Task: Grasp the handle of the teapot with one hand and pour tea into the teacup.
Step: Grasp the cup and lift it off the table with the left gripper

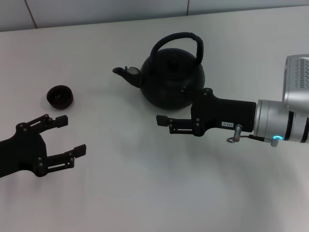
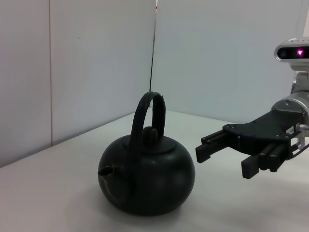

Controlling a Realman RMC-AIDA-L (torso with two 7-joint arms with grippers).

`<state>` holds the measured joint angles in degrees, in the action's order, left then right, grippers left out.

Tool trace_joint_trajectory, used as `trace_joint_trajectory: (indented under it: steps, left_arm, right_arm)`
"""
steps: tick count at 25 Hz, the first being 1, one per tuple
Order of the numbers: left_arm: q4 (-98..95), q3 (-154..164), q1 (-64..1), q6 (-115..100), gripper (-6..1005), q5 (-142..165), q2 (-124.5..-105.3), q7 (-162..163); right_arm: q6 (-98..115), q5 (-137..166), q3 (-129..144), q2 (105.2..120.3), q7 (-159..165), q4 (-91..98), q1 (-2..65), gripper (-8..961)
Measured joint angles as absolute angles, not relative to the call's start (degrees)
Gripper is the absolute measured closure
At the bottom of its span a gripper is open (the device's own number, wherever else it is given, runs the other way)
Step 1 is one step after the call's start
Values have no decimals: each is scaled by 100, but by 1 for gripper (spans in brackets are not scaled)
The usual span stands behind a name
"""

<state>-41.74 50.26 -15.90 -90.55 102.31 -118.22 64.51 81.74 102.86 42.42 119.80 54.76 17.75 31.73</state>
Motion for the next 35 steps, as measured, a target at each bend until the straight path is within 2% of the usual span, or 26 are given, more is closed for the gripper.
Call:
trace_joint_trajectory:
  steps: [27,35]
  left_arm:
    - [-4070,4977,-1624,-8806,135,10137,-11844,6211]
    - [-2589,4949,-1972,-7911,135,8708,-11872,4986]
  right_arm:
    - [8173,10246,4215,11979,5476,1775,3185,165]
    - [8174,10177,4254,11979,5493,1759,3215,165]
